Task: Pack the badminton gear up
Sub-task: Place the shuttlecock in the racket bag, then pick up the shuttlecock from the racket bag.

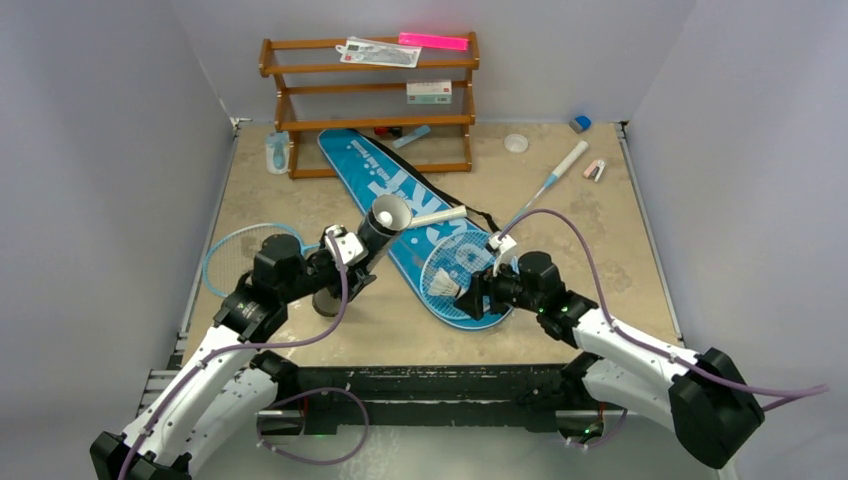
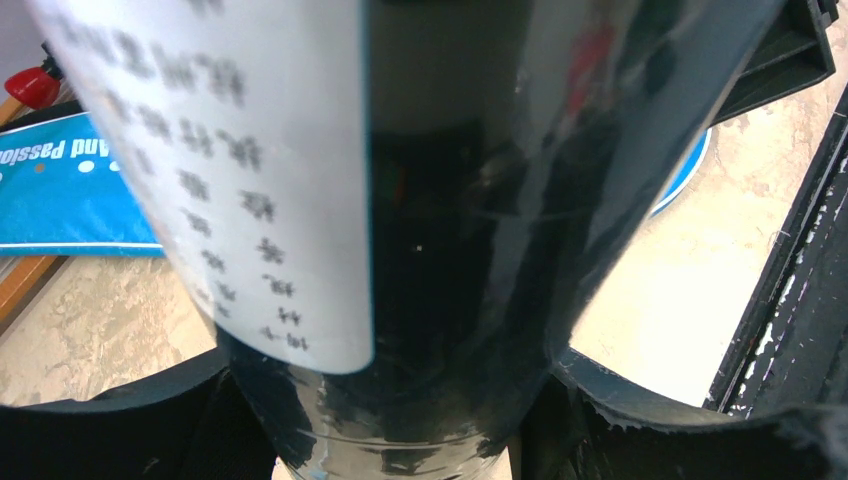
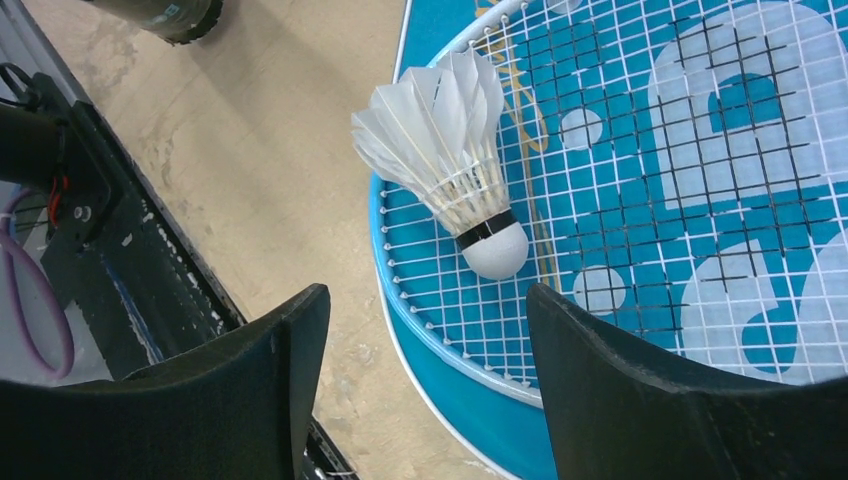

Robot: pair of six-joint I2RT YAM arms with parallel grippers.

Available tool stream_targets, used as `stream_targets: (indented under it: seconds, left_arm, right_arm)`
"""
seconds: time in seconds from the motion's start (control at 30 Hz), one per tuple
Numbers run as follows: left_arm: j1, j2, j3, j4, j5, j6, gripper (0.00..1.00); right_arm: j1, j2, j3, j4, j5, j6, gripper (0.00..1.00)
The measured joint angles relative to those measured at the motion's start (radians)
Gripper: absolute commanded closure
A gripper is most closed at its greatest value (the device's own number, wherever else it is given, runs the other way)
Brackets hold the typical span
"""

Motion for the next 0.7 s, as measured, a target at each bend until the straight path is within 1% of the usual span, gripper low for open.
stream_targets:
  seconds: [0.1,0.23,0.4,0.5,0.7]
  left_arm:
    - [0.0,-0.002,0.0,0.0,-0.001,0.0,0.66]
    - [0.0,-0.012,0.0,0.0,-0.002,0.0,0.66]
    - [0.0,-0.013,0.0,0.0,-0.002,0.0,0.66]
    - [0.001,-0.013,0.0,0.0,-0.002,0.0,0.65]
    - [0.002,-0.013,0.0,0.0,-0.003,0.0,0.65]
  right_arm:
    - [0.027,0.005,0.0,0.016,0.035,-0.01,0.33]
    - [0.055,0.031,-0.007,0.072,0.09,-0.019,0.34]
    - [0.08,0.061,-0.044,0.161,0.145,-0.04,0.38]
    - [0.091,0.083,-0.045,0.193,0.171,-0.053,0.44]
    - [0.107,0.139,-0.046,0.235,0.194,-0.071,0.44]
